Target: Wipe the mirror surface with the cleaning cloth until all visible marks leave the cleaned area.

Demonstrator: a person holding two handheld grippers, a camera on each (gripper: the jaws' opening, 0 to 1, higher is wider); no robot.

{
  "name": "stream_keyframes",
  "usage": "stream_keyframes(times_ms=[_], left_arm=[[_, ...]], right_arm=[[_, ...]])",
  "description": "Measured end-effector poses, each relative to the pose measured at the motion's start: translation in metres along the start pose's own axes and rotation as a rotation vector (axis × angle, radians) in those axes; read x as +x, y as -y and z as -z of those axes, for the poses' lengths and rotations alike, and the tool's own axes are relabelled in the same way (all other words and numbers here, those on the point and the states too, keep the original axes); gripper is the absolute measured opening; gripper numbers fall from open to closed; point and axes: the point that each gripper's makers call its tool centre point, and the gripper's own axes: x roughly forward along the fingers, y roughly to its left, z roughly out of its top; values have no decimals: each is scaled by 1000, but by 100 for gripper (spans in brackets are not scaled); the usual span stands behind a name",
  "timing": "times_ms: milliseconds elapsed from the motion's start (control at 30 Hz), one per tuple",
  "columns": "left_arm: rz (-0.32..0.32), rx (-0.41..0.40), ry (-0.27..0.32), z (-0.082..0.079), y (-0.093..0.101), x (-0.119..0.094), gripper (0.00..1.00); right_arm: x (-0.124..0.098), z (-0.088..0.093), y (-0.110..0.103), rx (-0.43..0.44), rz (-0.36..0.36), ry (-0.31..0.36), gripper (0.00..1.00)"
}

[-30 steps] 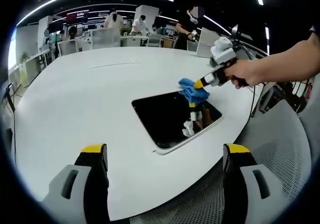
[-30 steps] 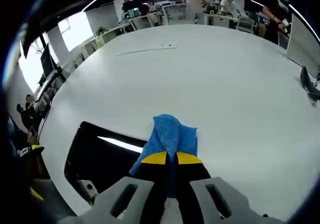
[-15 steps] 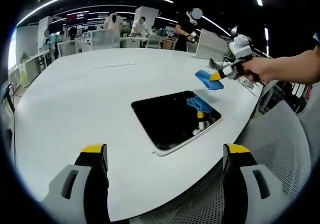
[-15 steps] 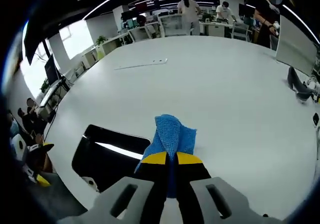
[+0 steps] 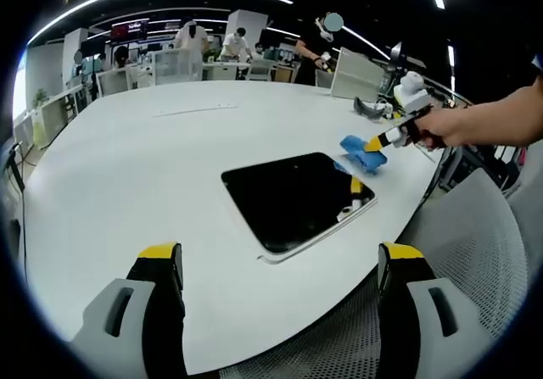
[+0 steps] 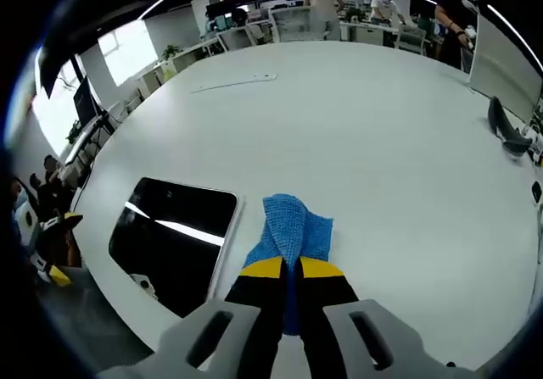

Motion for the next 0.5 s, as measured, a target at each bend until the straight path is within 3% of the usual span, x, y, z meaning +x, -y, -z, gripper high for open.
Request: stream_keyframes(times_ms=[200, 367, 500], left_arm=[[6, 2, 2, 0, 1, 0, 95], [5, 1, 6, -1, 1, -1, 95], [-1, 0, 6, -1, 0, -1, 95]], right_arm=[[5, 14, 7, 52, 26, -18, 1], [7, 16, 7, -75, -3, -30, 1], [10, 12, 10, -29, 7, -40, 1]])
